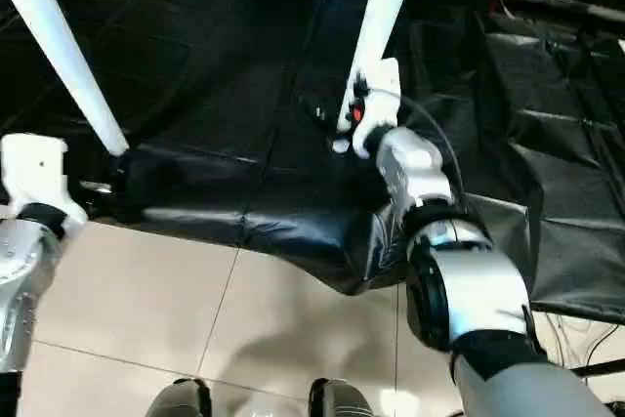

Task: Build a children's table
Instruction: Flip table

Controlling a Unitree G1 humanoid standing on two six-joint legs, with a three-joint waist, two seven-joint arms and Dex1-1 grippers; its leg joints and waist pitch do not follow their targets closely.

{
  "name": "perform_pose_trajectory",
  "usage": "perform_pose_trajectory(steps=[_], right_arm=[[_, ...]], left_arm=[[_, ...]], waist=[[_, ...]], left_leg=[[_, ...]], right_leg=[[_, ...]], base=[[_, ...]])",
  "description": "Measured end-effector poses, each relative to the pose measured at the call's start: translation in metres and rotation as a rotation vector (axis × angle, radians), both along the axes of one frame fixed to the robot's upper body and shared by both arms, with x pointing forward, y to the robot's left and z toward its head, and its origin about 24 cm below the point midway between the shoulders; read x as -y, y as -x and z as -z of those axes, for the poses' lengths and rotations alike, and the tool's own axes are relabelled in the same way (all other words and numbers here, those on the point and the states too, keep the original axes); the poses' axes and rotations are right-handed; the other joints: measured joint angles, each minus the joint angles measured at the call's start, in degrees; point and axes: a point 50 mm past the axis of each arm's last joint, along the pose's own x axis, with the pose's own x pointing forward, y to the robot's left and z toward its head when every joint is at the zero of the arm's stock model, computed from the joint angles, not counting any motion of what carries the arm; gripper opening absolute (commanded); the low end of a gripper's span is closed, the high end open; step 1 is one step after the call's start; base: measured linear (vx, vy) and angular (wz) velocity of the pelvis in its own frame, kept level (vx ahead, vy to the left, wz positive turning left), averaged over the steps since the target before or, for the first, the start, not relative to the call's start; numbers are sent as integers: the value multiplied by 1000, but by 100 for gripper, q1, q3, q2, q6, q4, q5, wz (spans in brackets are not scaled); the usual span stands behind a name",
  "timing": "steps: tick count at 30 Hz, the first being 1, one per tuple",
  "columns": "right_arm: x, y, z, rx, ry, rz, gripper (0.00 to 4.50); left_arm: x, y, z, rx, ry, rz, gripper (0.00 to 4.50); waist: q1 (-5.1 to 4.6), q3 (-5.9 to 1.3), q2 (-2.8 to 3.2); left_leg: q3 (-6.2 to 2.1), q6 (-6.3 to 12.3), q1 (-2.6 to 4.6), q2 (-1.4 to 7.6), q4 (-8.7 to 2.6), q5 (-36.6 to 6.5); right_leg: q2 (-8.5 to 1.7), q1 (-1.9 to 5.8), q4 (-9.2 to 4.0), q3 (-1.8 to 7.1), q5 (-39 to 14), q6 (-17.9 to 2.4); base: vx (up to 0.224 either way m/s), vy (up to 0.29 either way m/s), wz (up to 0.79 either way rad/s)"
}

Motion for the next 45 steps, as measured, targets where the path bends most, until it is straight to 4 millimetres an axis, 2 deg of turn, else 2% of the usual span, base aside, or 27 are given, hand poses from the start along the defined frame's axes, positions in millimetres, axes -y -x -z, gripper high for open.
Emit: perform_pose_trajectory(steps=[5, 8, 12, 18, 23, 29, 33, 35, 37, 40, 42, 45], right_arm=[[-6, 9, 13, 7, 7, -83, 450], [-10, 15, 19, 19, -3, -141, 450], [-27, 30, 33, 33, -31, -244, 450], [-42, 41, 39, 47, -44, -302, 450], [-40, 41, 39, 58, -50, -226, 450], [-21, 38, 31, 98, -155, 1, 450], [-10, 52, 37, 122, -215, 60, 450], [-5, 60, 42, 116, -220, 84, 450], [0, 68, 45, 110, -221, 106, 450], [6, 86, 46, 115, -216, 139, 450], [11, 95, 42, 131, -198, 186, 450], [17, 96, 43, 98, -101, 290, 450]], left_arm=[[-6, -6, -12, 43, -16, -15, 449], [-10, -9, -12, 41, -20, -22, 449], [-18, -15, -9, 30, -24, -33, 449], [-22, -26, -10, 31, -33, -25, 449], [-23, -34, -9, 43, -37, -6, 449], [-22, -35, -9, 75, 0, 8, 449], [-11, -22, 2, 96, 69, 79, 449], [-7, -15, 9, 96, 81, 120, 449], [-1, -8, 14, 102, 106, 161, 449], [5, 5, 18, 128, 140, 189, 449], [9, 10, 21, 115, 174, 159, 449], [13, 13, 26, 68, 130, 76, 449]], waist=[[9, -27, -41], [24, -47, -58], [20, -98, -92], [55, -123, -109], [122, -144, -124], [205, -173, -142], [208, -268, -146], [200, -278, -144], [196, -286, -116], [188, -312, -60], [184, -341, -10], [157, -379, 27]], left_leg=[[14, -3, 30, 6, 23, 2], [14, -8, 36, 12, 26, 19], [14, -17, 44, 15, 38, 31], [14, -38, 44, 19, 44, 76], [14, -54, 46, 19, 44, 108], [14, -100, 48, 21, 42, 135], [14, -105, 51, 22, 41, 140], [13, -106, 58, 22, 40, 140], [9, -107, 65, 22, 31, 140], [11, -109, 135, 19, -15, 138], [11, -109, 135, 14, -38, 138], [8, -109, 139, 13, -45, 138]], right_leg=[[-1, 1, 61, 10, -12, -19], [-1, 2, 83, 5, -12, -19], [1, 2, 110, 4, -10, -19], [-2, 11, 112, -1, 21, -59], [-4, 14, 112, 0, 57, -73], [-6, 20, 111, -2, 102, -53], [-6, 29, 97, -2, 116, -50], [-5, 39, 86, -1, 130, -27], [-4, 51, 60, -3, 152, -12], [-2, 115, 12, -2, 149, 5], [-1, 116, -10, 1, 146, 21], [3, 114, -10, 1, 151, 29]], base=[[0, 0, 0], [0, 0, 0], [0, 0, 0], [0, 0, 0], [0, 0, 0], [0, 0, 0], [0, 0, 0], [0, 0, 0], [0, 0, 0], [0, 0, 0], [0, 0, 0], [0, 0, 0]])
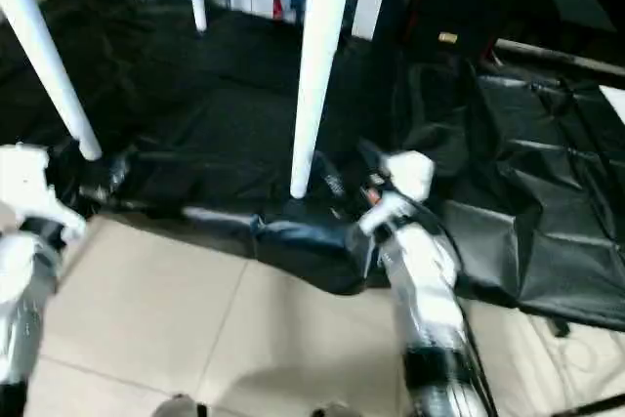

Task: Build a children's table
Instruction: Flip table

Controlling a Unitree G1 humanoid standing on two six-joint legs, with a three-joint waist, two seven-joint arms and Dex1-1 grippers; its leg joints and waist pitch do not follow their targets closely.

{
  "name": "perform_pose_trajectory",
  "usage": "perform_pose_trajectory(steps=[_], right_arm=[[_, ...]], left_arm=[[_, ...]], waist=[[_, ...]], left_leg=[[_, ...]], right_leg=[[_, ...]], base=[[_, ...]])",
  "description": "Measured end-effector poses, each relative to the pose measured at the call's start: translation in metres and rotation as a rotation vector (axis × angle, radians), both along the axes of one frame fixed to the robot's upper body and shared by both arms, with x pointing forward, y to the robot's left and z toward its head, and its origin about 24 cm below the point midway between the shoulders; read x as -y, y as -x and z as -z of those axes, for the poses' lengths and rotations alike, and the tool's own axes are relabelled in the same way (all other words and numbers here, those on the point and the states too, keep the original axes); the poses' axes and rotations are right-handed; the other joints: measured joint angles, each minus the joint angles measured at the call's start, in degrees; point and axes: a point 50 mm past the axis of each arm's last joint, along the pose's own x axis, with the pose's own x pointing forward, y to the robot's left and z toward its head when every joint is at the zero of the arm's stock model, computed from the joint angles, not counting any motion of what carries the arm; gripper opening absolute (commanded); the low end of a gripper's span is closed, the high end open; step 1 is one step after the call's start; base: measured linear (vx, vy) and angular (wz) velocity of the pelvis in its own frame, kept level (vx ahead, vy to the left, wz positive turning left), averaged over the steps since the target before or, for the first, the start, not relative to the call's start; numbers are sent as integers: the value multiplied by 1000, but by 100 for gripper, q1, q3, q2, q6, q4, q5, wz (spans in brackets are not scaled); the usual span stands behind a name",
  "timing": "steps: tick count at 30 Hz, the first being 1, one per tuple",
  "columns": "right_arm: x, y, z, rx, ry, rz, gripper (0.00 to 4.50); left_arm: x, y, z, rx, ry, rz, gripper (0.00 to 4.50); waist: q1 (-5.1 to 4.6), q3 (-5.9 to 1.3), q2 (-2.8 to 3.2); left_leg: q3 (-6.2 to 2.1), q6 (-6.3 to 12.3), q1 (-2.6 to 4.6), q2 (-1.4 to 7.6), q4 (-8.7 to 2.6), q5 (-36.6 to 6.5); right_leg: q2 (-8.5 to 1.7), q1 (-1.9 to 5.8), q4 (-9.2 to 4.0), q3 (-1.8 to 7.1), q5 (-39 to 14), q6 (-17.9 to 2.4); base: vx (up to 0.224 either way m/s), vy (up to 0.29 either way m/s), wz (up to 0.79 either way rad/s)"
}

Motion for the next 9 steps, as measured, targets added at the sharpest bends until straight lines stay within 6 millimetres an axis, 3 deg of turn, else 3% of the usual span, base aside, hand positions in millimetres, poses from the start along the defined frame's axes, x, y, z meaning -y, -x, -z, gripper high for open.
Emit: perform_pose_trajectory(steps=[5, 9], right_arm=[[-5, 4, 9, -137, 155, 54, 450], [-12, 12, 0, -142, 143, 71, 450]], left_arm=[[12, 3, 3, 5, -8, -53, 449], [21, 10, 4, 7, 33, -87, 449]], waist=[[-36, -16, 20], [-108, -31, -3]], left_leg=[[-7, 0, -5, -5, -18, 0], [-7, 0, -9, -6, -18, 0]], right_leg=[[4, -7, -33, -1, 14, 25], [3, -7, -33, 0, 17, 29]], base=[[0, 0, 0], [0, 0, 0]])
